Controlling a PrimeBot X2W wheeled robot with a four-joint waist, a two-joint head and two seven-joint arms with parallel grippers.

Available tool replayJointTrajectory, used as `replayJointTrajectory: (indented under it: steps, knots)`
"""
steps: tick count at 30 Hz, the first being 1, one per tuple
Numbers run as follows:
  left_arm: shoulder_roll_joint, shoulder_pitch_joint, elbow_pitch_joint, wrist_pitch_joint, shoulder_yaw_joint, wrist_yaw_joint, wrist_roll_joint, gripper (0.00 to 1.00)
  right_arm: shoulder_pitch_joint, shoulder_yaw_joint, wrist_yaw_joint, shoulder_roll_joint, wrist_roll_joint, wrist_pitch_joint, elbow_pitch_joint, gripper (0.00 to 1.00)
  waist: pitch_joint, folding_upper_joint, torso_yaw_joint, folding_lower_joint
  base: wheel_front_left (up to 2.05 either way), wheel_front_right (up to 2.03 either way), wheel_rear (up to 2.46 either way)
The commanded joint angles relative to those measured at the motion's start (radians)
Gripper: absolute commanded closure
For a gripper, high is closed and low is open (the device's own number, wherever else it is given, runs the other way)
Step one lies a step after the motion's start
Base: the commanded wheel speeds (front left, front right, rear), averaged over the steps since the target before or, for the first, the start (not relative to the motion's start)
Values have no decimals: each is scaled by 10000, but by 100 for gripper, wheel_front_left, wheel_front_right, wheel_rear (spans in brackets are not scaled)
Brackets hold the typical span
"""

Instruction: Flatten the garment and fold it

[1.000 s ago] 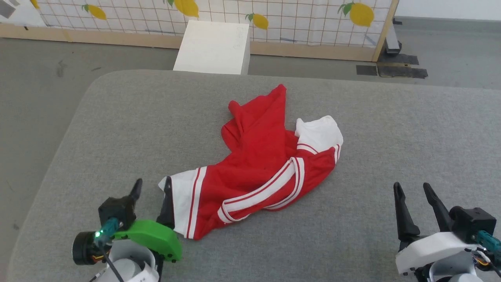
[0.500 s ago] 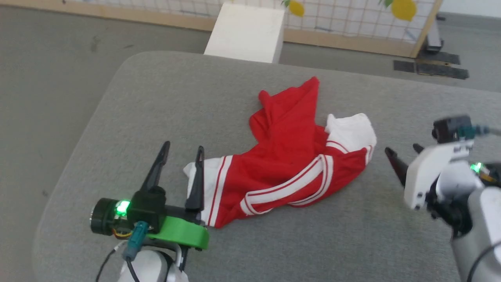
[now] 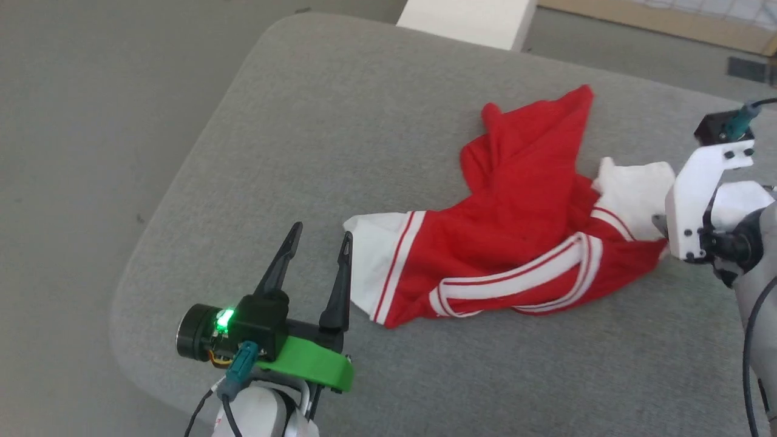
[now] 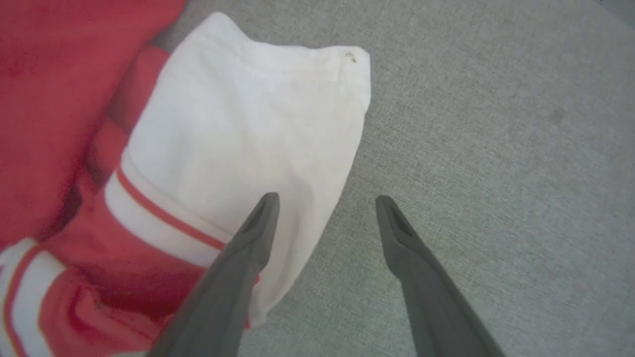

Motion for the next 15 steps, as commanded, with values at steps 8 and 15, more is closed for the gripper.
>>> replayJointTrajectory:
  steps: [8,15]
  knots:
    - [-259,-114,209,-47,384,-204,249,0,139,411,-15,197,-80,-23,1340,91,365,-1,443,0,0,0,0]
    - [-294,41,395,-47,781,-287,308,0,420,810,-15,-158,256,-1131,1254,100,-260,-1,-178,0,0,0,0]
